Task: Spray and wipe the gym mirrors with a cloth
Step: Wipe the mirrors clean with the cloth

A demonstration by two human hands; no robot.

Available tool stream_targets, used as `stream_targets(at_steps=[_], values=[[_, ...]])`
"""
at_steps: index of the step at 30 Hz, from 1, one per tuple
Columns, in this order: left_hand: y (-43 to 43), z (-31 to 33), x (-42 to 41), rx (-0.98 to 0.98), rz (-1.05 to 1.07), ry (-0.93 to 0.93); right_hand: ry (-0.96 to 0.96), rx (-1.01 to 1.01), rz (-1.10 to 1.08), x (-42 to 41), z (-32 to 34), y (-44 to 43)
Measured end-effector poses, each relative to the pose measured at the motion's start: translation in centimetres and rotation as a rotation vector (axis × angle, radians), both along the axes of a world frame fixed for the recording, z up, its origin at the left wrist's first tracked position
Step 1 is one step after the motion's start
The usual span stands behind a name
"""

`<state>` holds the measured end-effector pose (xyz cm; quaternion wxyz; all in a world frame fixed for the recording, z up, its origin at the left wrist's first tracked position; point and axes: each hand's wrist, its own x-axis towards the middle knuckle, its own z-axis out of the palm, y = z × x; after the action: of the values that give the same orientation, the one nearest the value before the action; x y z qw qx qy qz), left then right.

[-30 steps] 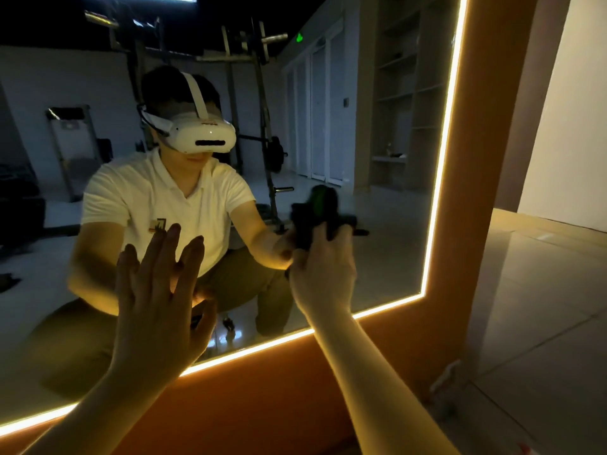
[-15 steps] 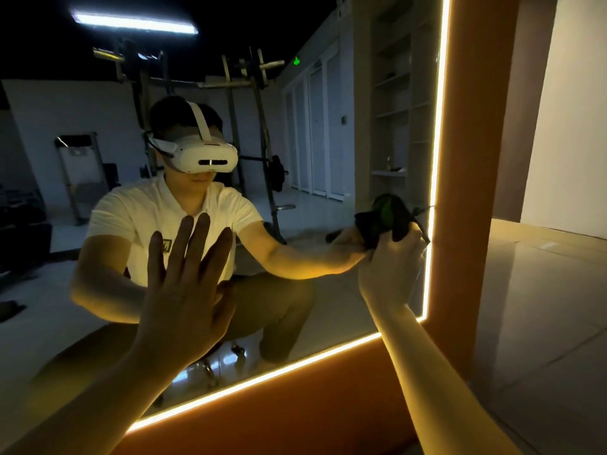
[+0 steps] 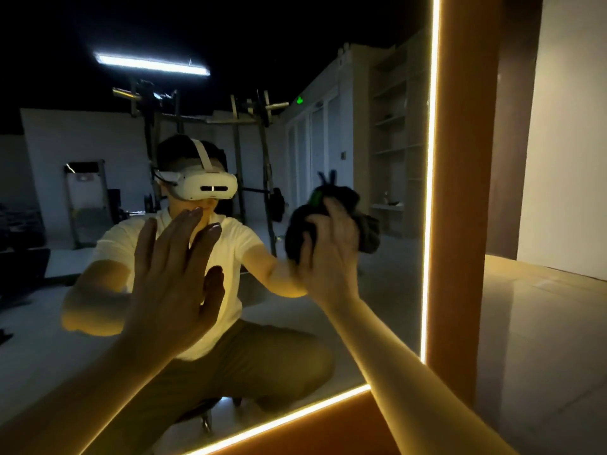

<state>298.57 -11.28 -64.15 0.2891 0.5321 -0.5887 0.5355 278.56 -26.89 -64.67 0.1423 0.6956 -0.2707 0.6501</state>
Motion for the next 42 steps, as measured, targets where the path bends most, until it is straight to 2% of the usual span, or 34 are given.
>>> stream_targets(at_steps=[3,5,7,9,13,15,17,20,21,24,27,30,32,34,38,42], values=[[-0.9,2.5,-0.4,0.027,0.016,0.004,-0.175,0.172,-0.198,-3.7,3.5,-3.6],[-1.3,3.6,-0.7,0.051,0.053,0.029,-0.22,0.297,-0.274,-4.0,5.4,-4.4],[-1.6,4.6,-1.0,0.049,0.069,0.021,-0.239,0.313,-0.319,-2.1,6.6,-3.5],[-1.8,5.7,-1.3,0.016,0.063,-0.001,-0.156,0.183,-0.309,1.0,7.4,-1.5],[-2.3,8.0,-1.4,-0.066,0.03,-0.021,0.286,-0.211,-0.113,5.1,8.5,1.9],[-2.5,8.5,-1.0,-0.063,0.041,-0.03,0.417,-0.329,-0.085,3.7,9.6,1.1],[-2.7,8.4,-0.5,-0.044,0.064,-0.047,0.34,-0.252,-0.157,0.7,10.5,-1.6],[-2.9,8.3,-0.2,-0.032,0.075,-0.068,-0.062,0.073,-0.358,-3.9,12.2,-5.3],[-3.0,8.3,-0.2,-0.029,0.076,-0.066,-0.143,0.169,-0.388,-4.4,12.7,-5.6],[-3.3,8.4,-0.4,-0.016,0.084,-0.047,-0.192,0.297,-0.371,-2.4,14.1,-4.2],[-3.0,8.5,-0.4,0.016,0.111,-0.052,-0.063,0.142,-0.341,1.9,14.7,-0.5],[-2.4,8.7,-0.1,0.062,0.151,-0.086,0.148,-0.041,-0.217,6.9,15.5,3.7],[-2.2,8.8,0.2,0.094,0.173,-0.092,0.216,-0.113,-0.135,8.8,15.9,5.4],[-2.0,8.8,0.2,0.111,0.186,-0.092,0.27,-0.142,-0.093,8.3,16.0,5.3],[-2.3,9.1,-0.9,0.021,0.119,-0.074,0.452,-0.303,-0.207,5.0,16.5,3.0],[-4.1,9.9,-2.5,0.001,0.107,-0.042,0.389,-0.291,-0.239,3.4,18.9,1.1]])
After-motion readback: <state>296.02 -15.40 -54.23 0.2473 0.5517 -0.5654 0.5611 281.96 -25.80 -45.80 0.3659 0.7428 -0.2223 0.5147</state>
